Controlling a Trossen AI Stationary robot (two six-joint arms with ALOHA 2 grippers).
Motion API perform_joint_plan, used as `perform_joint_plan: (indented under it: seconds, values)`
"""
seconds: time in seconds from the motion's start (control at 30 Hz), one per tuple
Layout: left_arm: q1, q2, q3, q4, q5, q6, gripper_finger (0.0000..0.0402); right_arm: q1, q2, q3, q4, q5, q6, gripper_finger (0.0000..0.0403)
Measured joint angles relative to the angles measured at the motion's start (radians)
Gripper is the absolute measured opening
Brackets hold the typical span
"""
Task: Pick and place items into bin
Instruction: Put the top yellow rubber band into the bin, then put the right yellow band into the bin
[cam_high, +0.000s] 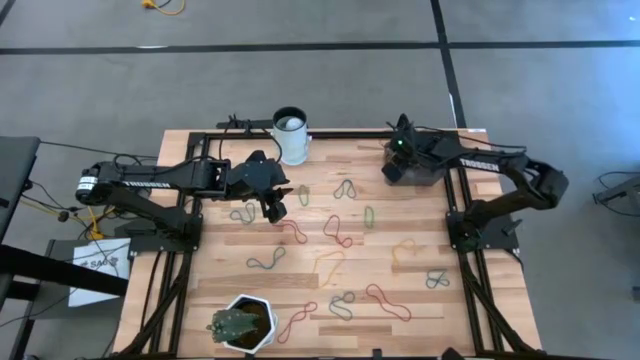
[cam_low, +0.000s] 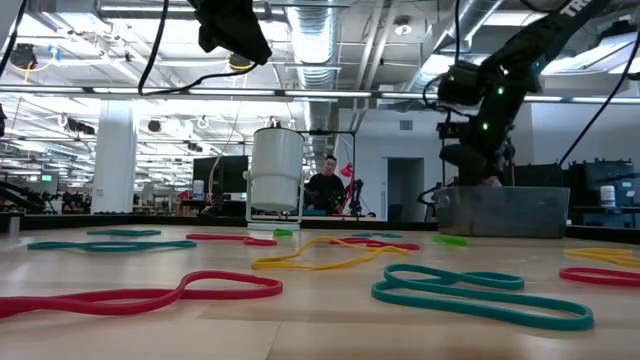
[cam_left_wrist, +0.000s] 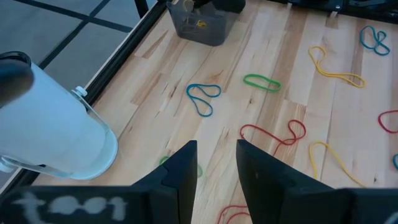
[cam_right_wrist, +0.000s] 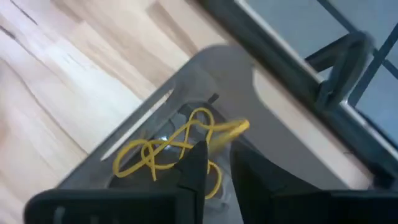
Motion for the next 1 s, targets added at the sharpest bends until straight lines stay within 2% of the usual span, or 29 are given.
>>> perform_joint_plan:
  seconds: [0.33,0.4,0.5,0.63,0.8,1.0]
  values:
    - [0.0,0.0,0.0,0.0,0.0,0.0,0.0103,0.036,-0.139,0.131,-0.295,-0.013,0.002,0.008]
    - [0.0,0.0,0.0,0.0,0.0,0.0,0.0103,0.061,-0.184,0.147,-0.347,-0.058,0.005,0.0076]
    - [0.0,0.0,0.0,0.0,0.0,0.0,0.0103,0.12,-0.271,0.147,-0.381,-0.184,-0.01,0.0067]
    - [0.0,0.0,0.0,0.0,0.0,0.0,0.0103,0.242,-0.386,0.147,-0.412,-0.341,-0.038,0.006]
    - [0.0,0.0,0.0,0.0,0.001,0.0,0.0103,0.446,-0.498,0.115,-0.426,-0.426,-0.04,0.0059]
    - [0.0,0.0,0.0,-0.001,0.002,0.019,0.0103,0.713,-0.515,-0.004,-0.368,-0.53,-0.007,0.0059]
